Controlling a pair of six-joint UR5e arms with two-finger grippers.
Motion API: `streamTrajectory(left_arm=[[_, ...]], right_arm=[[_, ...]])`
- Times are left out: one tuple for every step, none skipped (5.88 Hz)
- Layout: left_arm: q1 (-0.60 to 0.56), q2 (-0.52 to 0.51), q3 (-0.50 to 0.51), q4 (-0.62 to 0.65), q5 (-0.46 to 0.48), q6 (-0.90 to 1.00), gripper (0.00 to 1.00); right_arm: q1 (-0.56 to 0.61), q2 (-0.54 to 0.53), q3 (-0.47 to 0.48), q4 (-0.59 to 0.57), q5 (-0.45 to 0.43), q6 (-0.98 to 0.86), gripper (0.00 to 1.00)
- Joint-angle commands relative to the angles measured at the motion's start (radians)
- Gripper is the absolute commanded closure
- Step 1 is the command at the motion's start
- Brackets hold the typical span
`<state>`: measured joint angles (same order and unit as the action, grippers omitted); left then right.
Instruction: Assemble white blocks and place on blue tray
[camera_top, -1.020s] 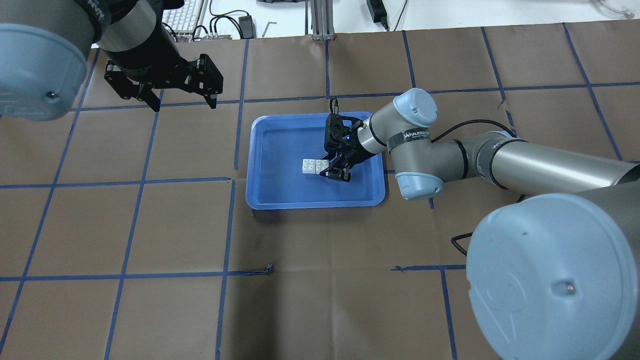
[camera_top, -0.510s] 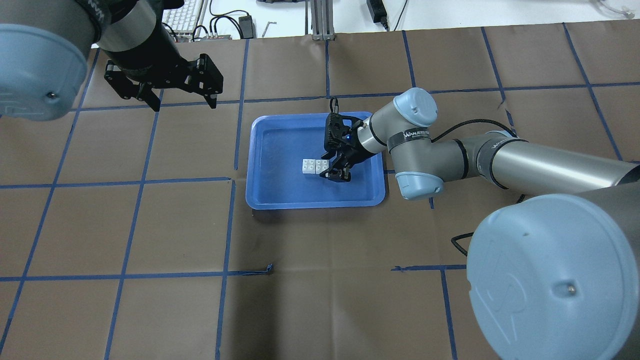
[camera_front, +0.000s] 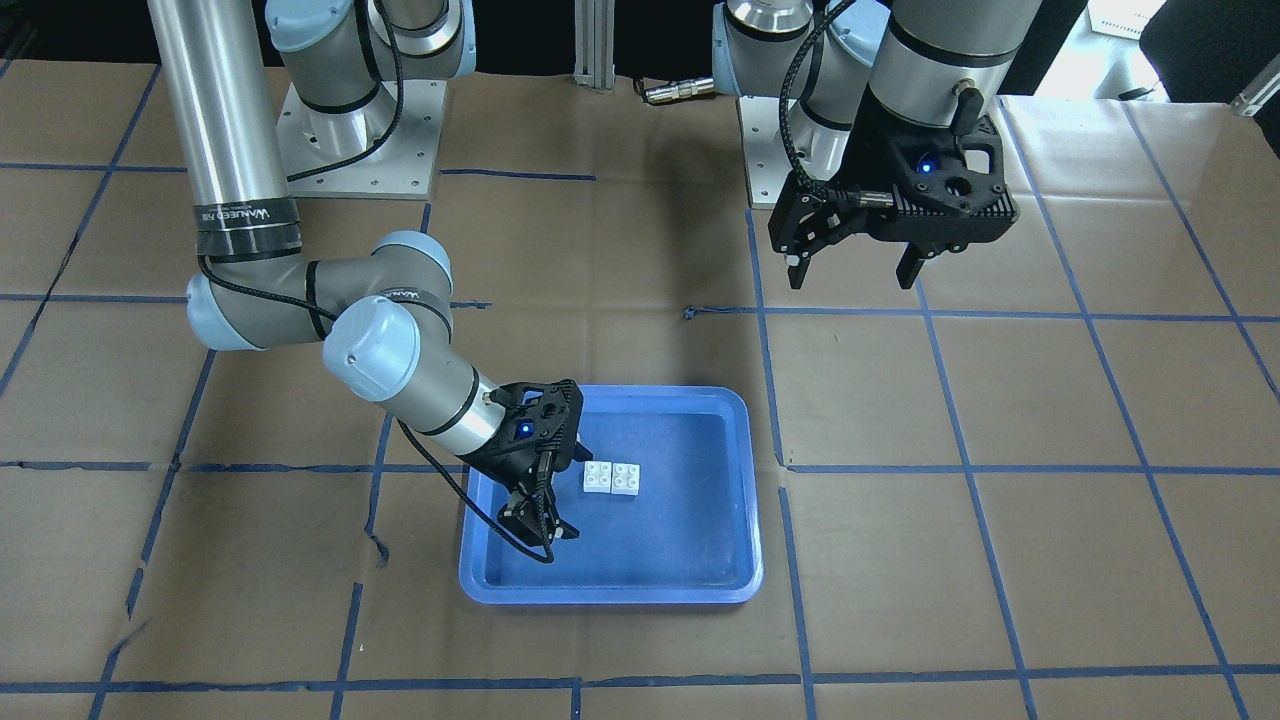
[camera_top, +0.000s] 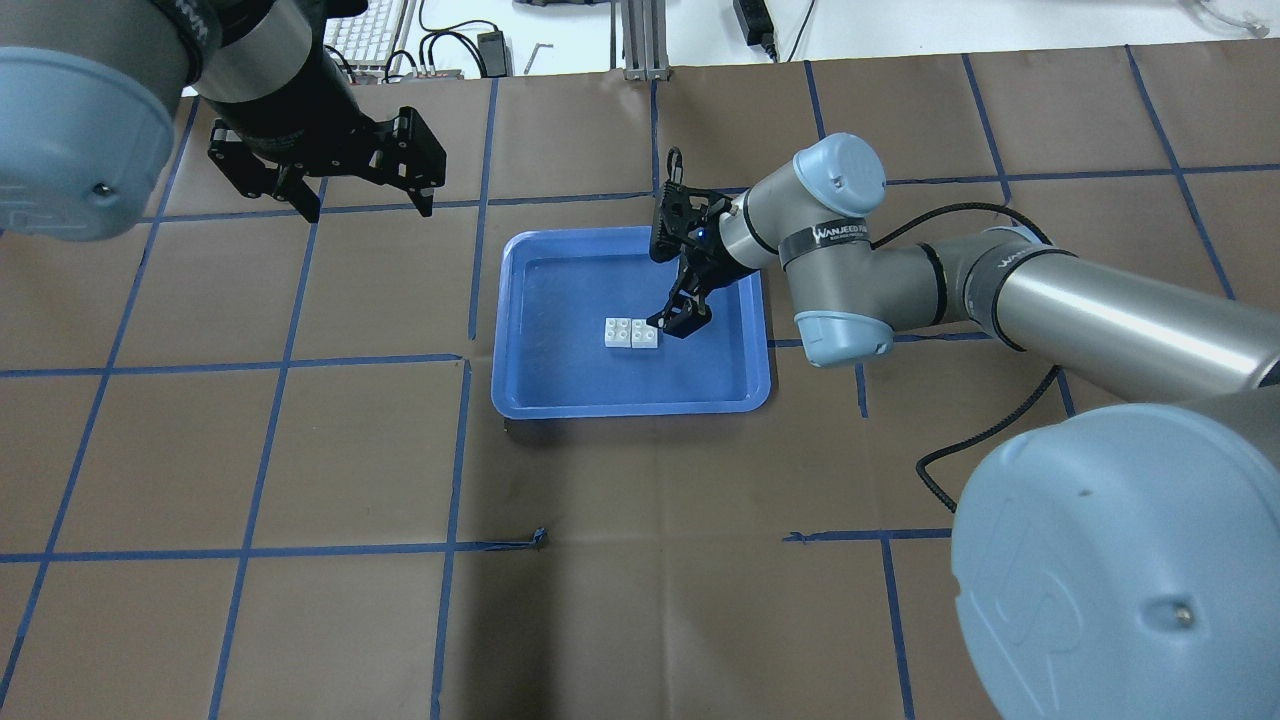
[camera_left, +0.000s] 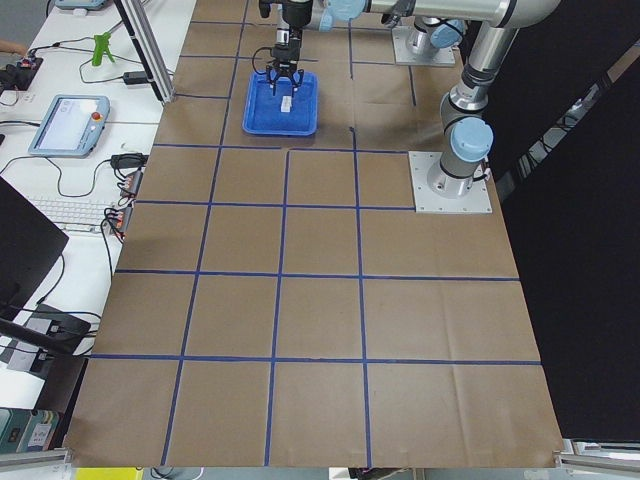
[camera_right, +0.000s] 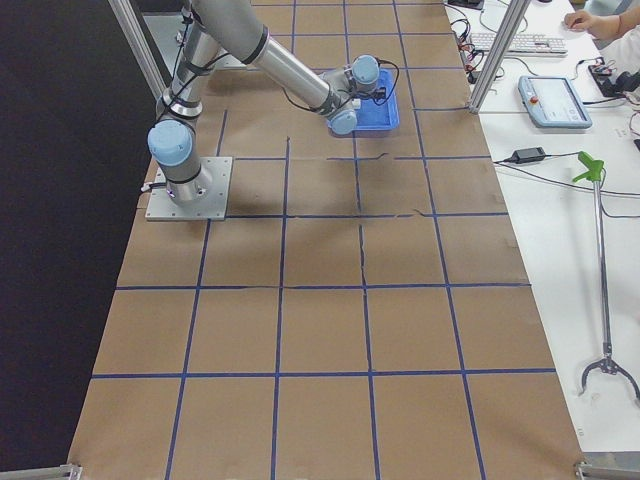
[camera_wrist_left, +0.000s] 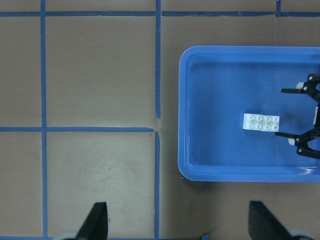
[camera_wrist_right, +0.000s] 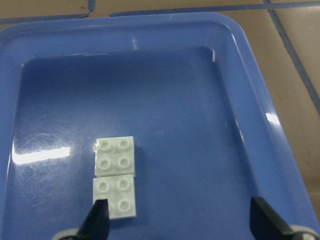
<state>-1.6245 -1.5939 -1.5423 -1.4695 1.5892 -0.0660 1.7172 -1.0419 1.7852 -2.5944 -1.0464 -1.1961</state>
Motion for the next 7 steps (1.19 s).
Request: streamTrajectory(left_arm=[[0.0, 0.0, -0.001, 0.0, 0.0, 0.0, 0.01], [0.0, 0.002, 0.001, 0.0, 0.0, 0.0, 0.01], [0.0, 0.0, 0.001, 0.0, 0.0, 0.0, 0.01], [0.0, 0.002, 0.001, 0.0, 0.0, 0.0, 0.01], [0.0, 0.002, -0.001, 0.0, 0.0, 0.0, 0.01], [0.0, 0.002, 0.001, 0.0, 0.0, 0.0, 0.01], [0.0, 0.002, 0.001, 0.0, 0.0, 0.0, 0.01]], right_arm=[[-0.008, -0.1, -0.093, 0.247, -0.158, 0.128, 0.0], [-0.01, -0.142, -0.156, 0.383, -0.27, 0.227, 0.0], [-0.013, -0.162, -0.205, 0.495, -0.344, 0.324, 0.0], [-0.019, -0.185, -0.234, 0.569, -0.413, 0.463, 0.0], [-0.045, -0.226, -0.242, 0.65, -0.466, 0.619, 0.0], [-0.106, -0.275, -0.25, 0.801, -0.468, 0.733, 0.0], [-0.167, -0.323, -0.254, 0.912, -0.472, 0.848, 0.0]])
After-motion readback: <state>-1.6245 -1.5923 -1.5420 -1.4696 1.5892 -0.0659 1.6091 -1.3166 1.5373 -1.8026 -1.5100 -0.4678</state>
